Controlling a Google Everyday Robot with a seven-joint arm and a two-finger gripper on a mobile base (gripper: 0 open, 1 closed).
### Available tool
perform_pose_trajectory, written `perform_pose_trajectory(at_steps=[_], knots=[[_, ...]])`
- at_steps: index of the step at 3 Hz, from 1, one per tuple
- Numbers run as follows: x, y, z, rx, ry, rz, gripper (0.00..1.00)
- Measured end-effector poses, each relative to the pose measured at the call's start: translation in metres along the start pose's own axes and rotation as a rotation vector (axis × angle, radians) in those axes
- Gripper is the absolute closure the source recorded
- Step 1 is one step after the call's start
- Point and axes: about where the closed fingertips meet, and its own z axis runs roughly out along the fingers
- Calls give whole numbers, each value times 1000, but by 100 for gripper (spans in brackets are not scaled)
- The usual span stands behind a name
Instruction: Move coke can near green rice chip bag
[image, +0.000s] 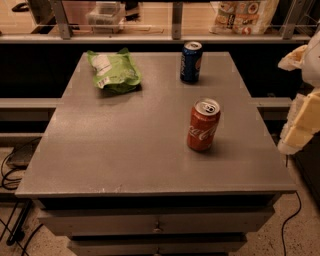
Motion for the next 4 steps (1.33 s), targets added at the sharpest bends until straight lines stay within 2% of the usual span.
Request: perform_pose_trajectory(at_steps=[1, 2, 4], knots=[[-19, -2, 15, -4, -114, -49, 0], [-33, -1, 29, -7, -203, -62, 0], [-57, -7, 84, -37, -236, -58, 0]])
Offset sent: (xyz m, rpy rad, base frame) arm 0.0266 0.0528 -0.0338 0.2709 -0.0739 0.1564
